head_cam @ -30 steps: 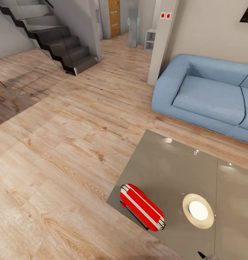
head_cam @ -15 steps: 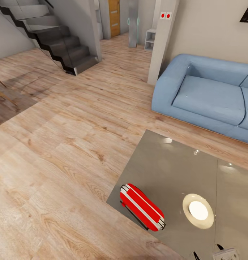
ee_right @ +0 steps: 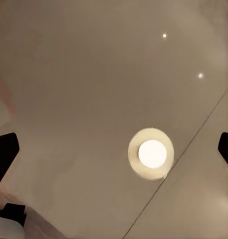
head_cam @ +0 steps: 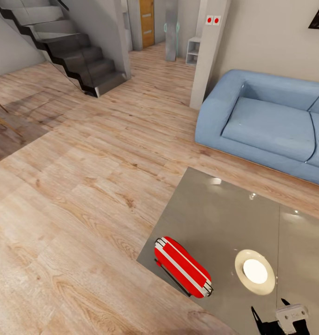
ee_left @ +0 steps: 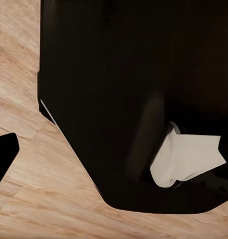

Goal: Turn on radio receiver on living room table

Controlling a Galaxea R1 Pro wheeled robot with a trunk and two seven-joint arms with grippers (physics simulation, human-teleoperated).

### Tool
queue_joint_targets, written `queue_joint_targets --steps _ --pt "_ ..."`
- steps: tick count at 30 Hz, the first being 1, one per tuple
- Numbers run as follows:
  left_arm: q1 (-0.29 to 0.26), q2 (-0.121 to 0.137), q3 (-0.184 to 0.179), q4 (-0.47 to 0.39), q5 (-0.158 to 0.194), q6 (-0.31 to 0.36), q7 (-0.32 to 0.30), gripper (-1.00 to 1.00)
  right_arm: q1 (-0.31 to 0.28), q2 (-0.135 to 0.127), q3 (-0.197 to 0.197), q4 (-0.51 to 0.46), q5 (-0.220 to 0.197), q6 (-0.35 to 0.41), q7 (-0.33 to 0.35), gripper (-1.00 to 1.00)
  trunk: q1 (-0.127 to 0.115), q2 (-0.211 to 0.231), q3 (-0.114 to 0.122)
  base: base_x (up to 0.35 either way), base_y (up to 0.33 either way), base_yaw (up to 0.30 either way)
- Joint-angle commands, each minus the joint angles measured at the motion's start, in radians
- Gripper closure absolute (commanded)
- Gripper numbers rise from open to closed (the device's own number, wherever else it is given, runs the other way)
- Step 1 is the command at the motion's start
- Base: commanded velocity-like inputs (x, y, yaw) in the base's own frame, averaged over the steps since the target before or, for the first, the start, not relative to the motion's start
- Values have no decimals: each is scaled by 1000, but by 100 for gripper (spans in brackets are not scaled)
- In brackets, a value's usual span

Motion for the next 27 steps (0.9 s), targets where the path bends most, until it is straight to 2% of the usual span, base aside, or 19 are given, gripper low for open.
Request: queue_joint_targets --steps 1,11,16,20,22,23,27 --pt "0 0 0 0 0 0 1 -100 -11 0 0 0 0 5 0 -100 0 0 0 0 0 0" --pt "0 0 0 -5 0 -1 0 -100 -127 0 0 0 -12 84 -1 -100 0 0 0 0 0 0" --pt "0 1 0 -40 0 -10 -2 -100 -236 1 3 0 -34 168 2 -100 0 0 0 0 0 0" --pt "0 5 -1 -186 0 12 -3 -100 -366 1 8 0 -116 280 21 -100 0 0 0 0 0 0" --pt "0 4 0 -274 0 49 -3 -100 -427 1 9 0 -148 340 37 -100 0 0 0 0 0 0" --pt "0 4 0 -298 0 60 -3 -100 -440 1 9 0 -153 355 43 -100 0 0 0 0 0 0" --pt "0 0 0 -505 1 149 -4 -100 -526 1 8 0 -171 448 105 -100 0 0 0 0 0 0"
